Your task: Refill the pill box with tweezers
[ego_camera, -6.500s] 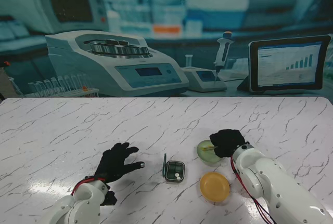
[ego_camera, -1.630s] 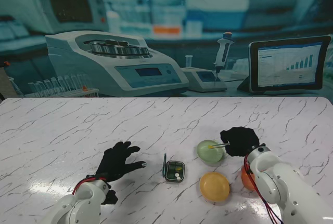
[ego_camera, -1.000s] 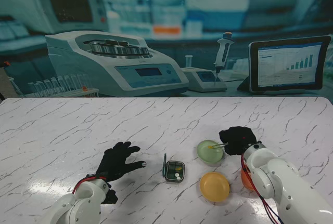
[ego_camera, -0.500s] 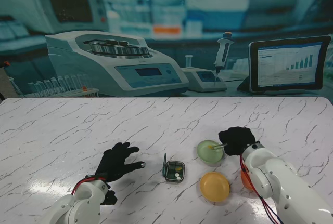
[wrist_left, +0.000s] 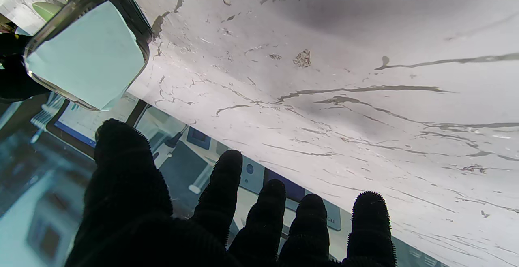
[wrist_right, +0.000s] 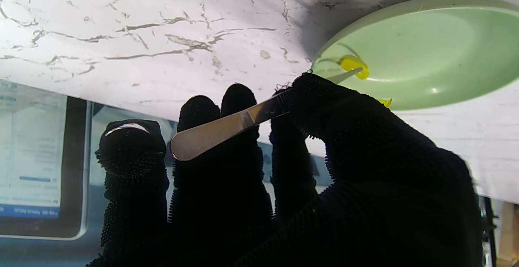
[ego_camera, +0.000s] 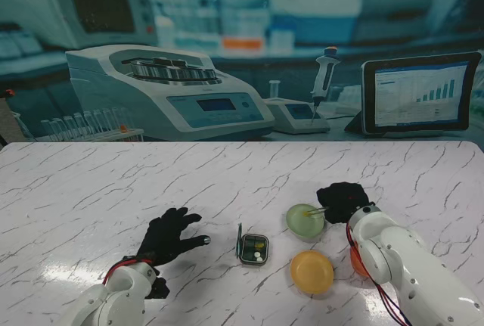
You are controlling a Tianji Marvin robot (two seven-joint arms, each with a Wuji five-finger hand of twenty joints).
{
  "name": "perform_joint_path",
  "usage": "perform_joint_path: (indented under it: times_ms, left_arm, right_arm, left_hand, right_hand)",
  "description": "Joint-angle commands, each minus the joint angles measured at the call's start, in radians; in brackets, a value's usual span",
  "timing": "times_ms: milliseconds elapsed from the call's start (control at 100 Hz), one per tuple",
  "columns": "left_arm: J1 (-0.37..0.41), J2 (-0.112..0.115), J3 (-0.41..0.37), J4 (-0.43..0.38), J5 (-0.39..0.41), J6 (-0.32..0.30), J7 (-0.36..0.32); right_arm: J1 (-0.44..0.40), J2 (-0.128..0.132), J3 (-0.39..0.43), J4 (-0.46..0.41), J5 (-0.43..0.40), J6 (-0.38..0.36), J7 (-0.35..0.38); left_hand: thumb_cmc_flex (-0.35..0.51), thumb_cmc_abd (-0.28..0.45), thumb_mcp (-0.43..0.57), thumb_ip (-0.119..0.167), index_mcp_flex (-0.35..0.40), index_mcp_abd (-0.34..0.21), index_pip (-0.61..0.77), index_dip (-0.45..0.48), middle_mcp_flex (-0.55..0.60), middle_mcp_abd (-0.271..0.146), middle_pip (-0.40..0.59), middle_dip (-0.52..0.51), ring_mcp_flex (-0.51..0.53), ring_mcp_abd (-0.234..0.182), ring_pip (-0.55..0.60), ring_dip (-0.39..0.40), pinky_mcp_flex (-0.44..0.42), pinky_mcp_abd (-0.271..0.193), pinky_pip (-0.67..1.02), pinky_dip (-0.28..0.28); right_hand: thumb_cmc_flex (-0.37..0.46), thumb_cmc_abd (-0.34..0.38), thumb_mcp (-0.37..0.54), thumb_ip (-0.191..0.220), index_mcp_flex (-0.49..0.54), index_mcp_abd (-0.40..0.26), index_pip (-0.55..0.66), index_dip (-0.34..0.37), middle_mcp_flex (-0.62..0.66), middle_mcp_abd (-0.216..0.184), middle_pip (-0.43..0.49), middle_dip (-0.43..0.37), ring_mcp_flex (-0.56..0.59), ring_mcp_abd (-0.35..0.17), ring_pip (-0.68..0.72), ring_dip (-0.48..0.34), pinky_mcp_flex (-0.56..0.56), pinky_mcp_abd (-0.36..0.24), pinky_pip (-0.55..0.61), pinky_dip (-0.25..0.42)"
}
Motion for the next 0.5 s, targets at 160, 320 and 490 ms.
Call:
perform_joint_path:
  times_ms: [160, 320, 490]
  left_arm:
    - [0.010, -0.005, 0.000, -0.002, -0.007, -0.022, -0.005]
    - [0.010, -0.004, -0.001, -0.002, -0.006, -0.023, -0.005]
    - [0.009, -0.005, -0.001, 0.001, -0.005, -0.026, -0.002]
  right_arm:
    - [-0.001, -0.003, -0.009, 0.006, 0.002, 0.001, 0.013]
    - [0.005, -0.003, -0.018, 0.011, 0.003, 0.002, 0.016]
    - [0.012, -0.003, -0.027, 0.015, 0.007, 0.001, 0.015]
  left_hand:
    - [-0.019, 0.036, 0.011, 0.034, -0.024, -0.033, -0.007, -0.007, -0.021, 0.003, -0.013, -0.008, -0.033, -0.011, -0.016, 0.003, -0.010, 0.007, -0.026, 0.008]
    - [-0.019, 0.037, 0.011, 0.033, -0.024, -0.033, -0.007, -0.006, -0.021, 0.002, -0.012, -0.008, -0.032, -0.011, -0.016, 0.003, -0.010, 0.007, -0.027, 0.009]
    - [-0.018, 0.035, 0.011, 0.033, -0.022, -0.033, -0.006, -0.006, -0.020, 0.001, -0.012, -0.008, -0.031, -0.012, -0.015, 0.003, -0.009, 0.007, -0.025, 0.010]
  right_hand:
    - [0.054, 0.047, 0.024, -0.022, 0.001, -0.096, 0.052, 0.001, -0.024, 0.010, 0.002, 0.011, -0.024, -0.024, 0.000, 0.013, 0.002, -0.504, 0.011, -0.002]
    - [0.056, 0.048, 0.022, -0.022, 0.001, -0.098, 0.051, -0.001, -0.024, 0.009, 0.001, 0.010, -0.023, -0.024, 0.000, 0.013, 0.002, -0.504, 0.011, -0.003]
    - [0.056, 0.042, 0.027, -0.018, 0.011, -0.098, 0.056, 0.000, -0.014, 0.013, 0.006, 0.012, -0.010, -0.022, 0.007, 0.015, 0.011, -0.507, 0.018, -0.002]
